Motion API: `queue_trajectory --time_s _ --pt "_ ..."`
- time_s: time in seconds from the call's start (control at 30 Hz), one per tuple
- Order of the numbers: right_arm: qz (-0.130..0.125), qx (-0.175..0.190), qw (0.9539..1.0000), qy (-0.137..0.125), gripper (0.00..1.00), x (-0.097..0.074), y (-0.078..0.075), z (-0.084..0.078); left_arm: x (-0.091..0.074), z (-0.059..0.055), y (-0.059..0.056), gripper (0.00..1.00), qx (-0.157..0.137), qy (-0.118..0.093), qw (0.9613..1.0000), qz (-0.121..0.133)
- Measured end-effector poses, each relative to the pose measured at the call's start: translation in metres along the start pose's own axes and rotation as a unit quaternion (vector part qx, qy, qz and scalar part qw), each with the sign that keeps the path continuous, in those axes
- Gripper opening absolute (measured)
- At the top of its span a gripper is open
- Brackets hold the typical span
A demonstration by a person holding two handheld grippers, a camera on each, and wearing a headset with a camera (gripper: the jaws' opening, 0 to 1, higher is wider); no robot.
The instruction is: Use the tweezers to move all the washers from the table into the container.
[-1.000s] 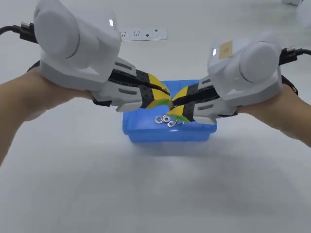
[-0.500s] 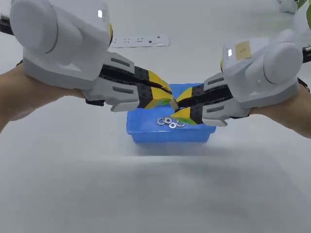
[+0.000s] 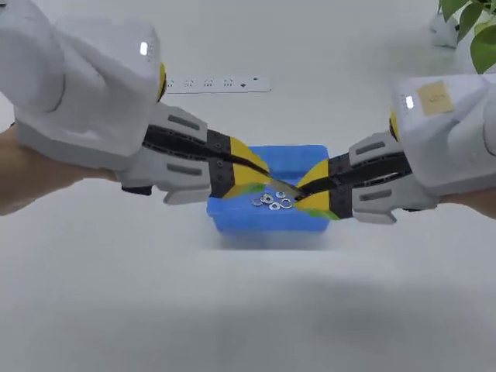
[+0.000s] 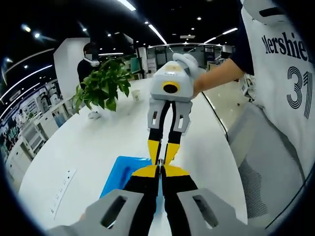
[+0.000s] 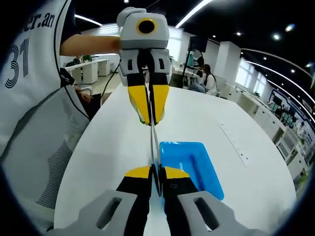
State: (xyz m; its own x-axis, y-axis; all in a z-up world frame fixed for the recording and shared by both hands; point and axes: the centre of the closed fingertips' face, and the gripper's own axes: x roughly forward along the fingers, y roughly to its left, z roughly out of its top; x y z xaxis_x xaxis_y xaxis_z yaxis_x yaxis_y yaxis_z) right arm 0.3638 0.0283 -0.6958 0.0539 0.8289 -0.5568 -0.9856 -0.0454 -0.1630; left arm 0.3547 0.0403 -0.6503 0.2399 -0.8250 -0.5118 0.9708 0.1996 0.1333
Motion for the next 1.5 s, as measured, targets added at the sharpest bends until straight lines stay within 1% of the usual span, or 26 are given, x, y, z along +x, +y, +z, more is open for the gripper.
queue_trajectory --time_s 0.07,0.1,0.13,0.17,0.23,0.27,0.37,0.43,0.5,0.57,0.7,0.83,0.87,0.93,1.03,1.07,1.1,1.17,1.23,1.27,1.5 --pt "0.007 -0.012 0.9999 0.005 0.09 -0.002 0.010 0.002 -0.002 -0.002 -0.007 0.06 -0.004 0.003 1.0000 0.000" --pt "0.011 -0.015 0.9998 0.008 0.08 -0.002 0.014 0.002 -0.004 -0.010 -0.010 0.06 0.014 0.029 0.9995 0.002" --pt "0.015 -0.017 0.9997 0.009 0.08 -0.003 0.017 0.002 -0.004 -0.012 -0.015 0.06 0.018 0.041 0.9990 -0.005" --pt "0.019 -0.017 0.9996 0.013 0.08 -0.002 0.022 0.002 -0.003 -0.012 -0.020 0.06 0.019 0.042 0.9989 -0.010" --pt "0.024 -0.023 0.9991 0.025 0.08 -0.001 0.027 0.000 -0.002 -0.013 -0.024 0.06 0.017 0.040 0.9990 -0.011" --pt "0.024 -0.025 0.9990 0.029 0.08 -0.001 0.029 -0.001 -0.001 -0.015 -0.025 0.06 0.016 0.041 0.9990 -0.011" --pt "0.027 -0.027 0.9984 0.041 0.08 0.002 0.032 -0.005 0.001 -0.024 -0.029 0.06 0.016 0.055 0.9984 -0.008" --pt "0.030 -0.026 0.9981 0.048 0.08 0.004 0.034 -0.008 0.003 -0.029 -0.029 0.06 0.007 0.056 0.9984 -0.006" --pt "0.036 -0.027 0.9974 0.057 0.08 0.008 0.037 -0.012 0.005 -0.036 -0.032 0.06 -0.002 0.059 0.9982 -0.011" --pt "0.040 -0.027 0.9969 0.062 0.08 0.011 0.038 -0.016 0.006 -0.041 -0.033 0.06 -0.007 0.062 0.9979 -0.015" --pt "0.044 -0.021 0.9961 0.073 0.08 0.018 0.041 -0.025 0.013 -0.058 -0.033 0.06 -0.029 0.068 0.9970 -0.020" --pt "0.048 -0.010 0.9952 0.085 0.08 0.025 0.041 -0.038 0.021 -0.072 -0.033 0.06 -0.043 0.070 0.9963 -0.025" --pt "0.049 -0.007 0.9949 0.088 0.08 0.028 0.041 -0.043 0.024 -0.078 -0.033 0.06 -0.055 0.073 0.9955 -0.027" --pt "0.050 0.001 0.9945 0.092 0.08 0.033 0.041 -0.050 0.028 -0.085 -0.033 0.06 -0.062 0.077 0.9946 -0.032" --pt "0.055 0.012 0.9933 0.101 0.08 0.043 0.044 -0.061 0.034 -0.100 -0.034 0.06 -0.073 0.087 0.9926 -0.042" --pt "0.056 0.013 0.9931 0.102 0.08 0.044 0.044 -0.063 0.035 -0.102 -0.034 0.06 -0.075 0.088 0.9923 -0.043" --pt "0.060 0.016 0.9925 0.105 0.08 0.049 0.045 -0.068 0.038 -0.109 -0.035 0.06 -0.083 0.091 0.9913 -0.047" --pt "0.062 0.017 0.9919 0.110 0.08 0.053 0.045 -0.073 0.042 -0.117 -0.035 0.06 -0.094 0.097 0.9895 -0.051" --pt "0.063 0.021 0.9914 0.113 0.08 0.055 0.044 -0.077 0.044 -0.121 -0.034 0.06 -0.093 0.100 0.9893 -0.052" --pt "0.064 0.022 0.9910 0.116 0.08 0.056 0.043 -0.080 0.046 -0.123 -0.033 0.06 -0.097 0.100 0.9888 -0.053" --pt "0.065 0.033 0.9893 0.127 0.08 0.060 0.041 -0.091 0.054 -0.132 -0.031 0.06 -0.102 0.107 0.9872 -0.059"
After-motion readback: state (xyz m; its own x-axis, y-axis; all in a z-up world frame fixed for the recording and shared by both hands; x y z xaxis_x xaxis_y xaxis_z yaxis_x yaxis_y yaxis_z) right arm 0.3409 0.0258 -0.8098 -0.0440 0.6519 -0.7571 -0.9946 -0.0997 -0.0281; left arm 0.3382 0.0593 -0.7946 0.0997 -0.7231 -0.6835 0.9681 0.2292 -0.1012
